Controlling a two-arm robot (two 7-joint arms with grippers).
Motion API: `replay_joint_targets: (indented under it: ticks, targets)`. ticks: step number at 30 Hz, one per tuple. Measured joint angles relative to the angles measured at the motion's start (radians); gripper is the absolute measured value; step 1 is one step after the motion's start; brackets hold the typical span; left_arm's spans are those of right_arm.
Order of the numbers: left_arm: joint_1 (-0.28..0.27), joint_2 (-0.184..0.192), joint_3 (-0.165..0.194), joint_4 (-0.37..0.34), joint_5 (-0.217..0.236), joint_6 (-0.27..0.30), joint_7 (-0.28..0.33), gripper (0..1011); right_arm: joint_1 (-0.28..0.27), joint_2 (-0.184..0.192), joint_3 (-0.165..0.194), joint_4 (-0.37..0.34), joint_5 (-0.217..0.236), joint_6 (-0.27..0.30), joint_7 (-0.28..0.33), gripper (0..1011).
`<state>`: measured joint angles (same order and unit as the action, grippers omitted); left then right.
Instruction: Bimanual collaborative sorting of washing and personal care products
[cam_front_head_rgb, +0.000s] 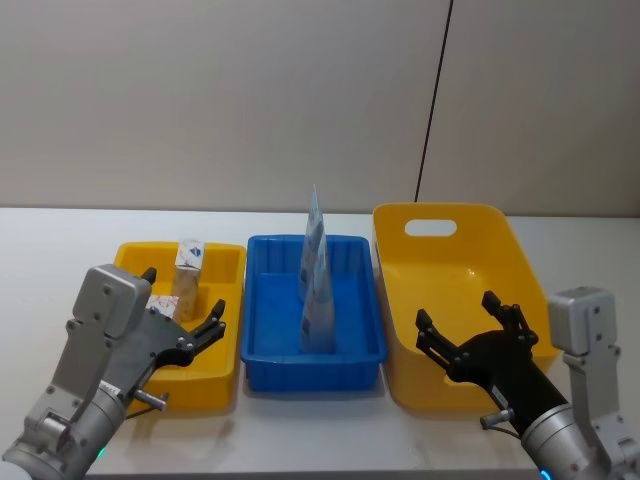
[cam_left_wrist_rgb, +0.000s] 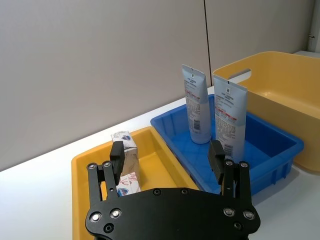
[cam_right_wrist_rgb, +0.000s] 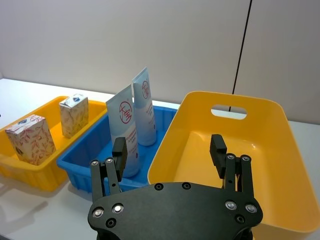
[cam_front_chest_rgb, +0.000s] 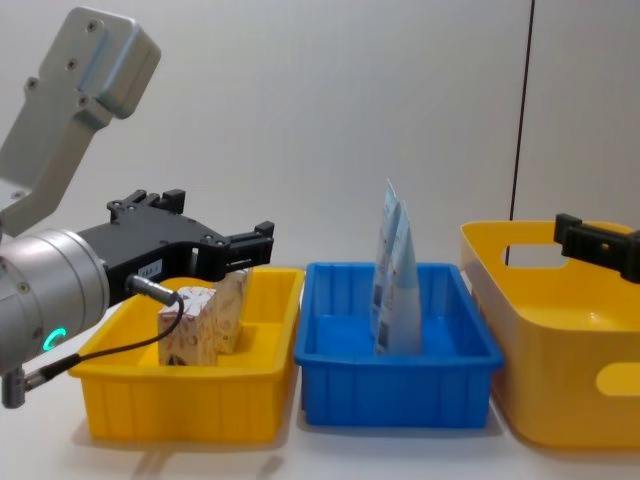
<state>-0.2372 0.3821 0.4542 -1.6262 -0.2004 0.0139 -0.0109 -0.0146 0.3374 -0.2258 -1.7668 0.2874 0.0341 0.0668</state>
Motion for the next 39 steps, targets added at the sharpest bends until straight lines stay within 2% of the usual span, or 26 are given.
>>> replay_joint_targets:
  ticks: [39]
  targets:
    - [0.0,-0.001,0.0,-0.002,0.001,0.002,0.0,1001,0.0,0.0,0.0,0.0,0.0,0.0,0.0,1003]
